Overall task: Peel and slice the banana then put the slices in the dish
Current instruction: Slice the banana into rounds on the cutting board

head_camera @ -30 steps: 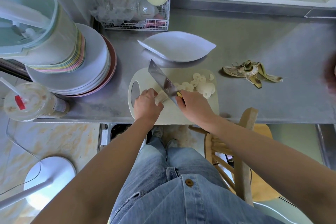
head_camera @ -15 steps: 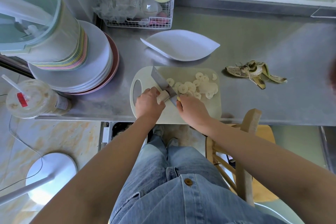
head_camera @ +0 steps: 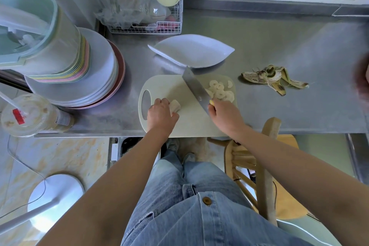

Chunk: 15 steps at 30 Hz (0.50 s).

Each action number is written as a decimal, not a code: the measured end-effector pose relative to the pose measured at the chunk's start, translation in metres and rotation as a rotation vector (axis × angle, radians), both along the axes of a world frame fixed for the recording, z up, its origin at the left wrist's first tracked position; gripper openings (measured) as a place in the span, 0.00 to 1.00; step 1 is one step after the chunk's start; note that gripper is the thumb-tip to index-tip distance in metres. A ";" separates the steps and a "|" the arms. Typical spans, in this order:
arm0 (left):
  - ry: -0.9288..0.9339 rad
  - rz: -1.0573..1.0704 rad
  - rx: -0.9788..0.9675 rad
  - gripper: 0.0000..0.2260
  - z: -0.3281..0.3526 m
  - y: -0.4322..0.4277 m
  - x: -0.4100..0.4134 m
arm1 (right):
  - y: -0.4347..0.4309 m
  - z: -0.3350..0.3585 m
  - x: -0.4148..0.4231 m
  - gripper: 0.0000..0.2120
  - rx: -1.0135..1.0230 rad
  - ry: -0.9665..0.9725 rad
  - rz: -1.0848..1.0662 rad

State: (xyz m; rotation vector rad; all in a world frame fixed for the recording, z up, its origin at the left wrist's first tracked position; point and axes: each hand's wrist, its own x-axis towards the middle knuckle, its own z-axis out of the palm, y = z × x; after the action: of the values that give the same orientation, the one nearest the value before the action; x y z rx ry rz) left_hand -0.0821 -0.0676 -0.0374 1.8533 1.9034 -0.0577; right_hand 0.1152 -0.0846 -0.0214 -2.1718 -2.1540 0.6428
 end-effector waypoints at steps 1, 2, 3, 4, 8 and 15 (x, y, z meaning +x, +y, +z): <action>0.009 -0.004 -0.003 0.18 0.000 0.000 0.000 | -0.001 0.000 0.006 0.11 -0.008 -0.007 -0.015; 0.014 -0.004 -0.005 0.18 0.001 0.001 0.001 | -0.003 0.000 0.011 0.11 -0.016 -0.015 -0.024; 0.016 -0.002 -0.007 0.17 0.001 0.001 0.001 | -0.004 0.000 0.014 0.11 -0.021 -0.024 -0.032; 0.014 0.001 -0.009 0.17 0.002 0.001 0.001 | -0.006 -0.001 0.016 0.11 -0.024 -0.027 -0.042; 0.014 -0.003 -0.009 0.17 0.003 0.000 0.002 | -0.009 -0.002 0.014 0.11 -0.014 -0.020 -0.076; 0.031 -0.002 -0.019 0.17 0.003 0.001 0.002 | -0.014 -0.005 -0.010 0.12 -0.023 0.060 0.035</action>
State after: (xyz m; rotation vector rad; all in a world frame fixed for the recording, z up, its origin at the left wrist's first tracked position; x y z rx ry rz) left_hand -0.0797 -0.0661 -0.0341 1.8525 1.9153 -0.1054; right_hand 0.1048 -0.0985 -0.0262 -2.1019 -2.1701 0.7283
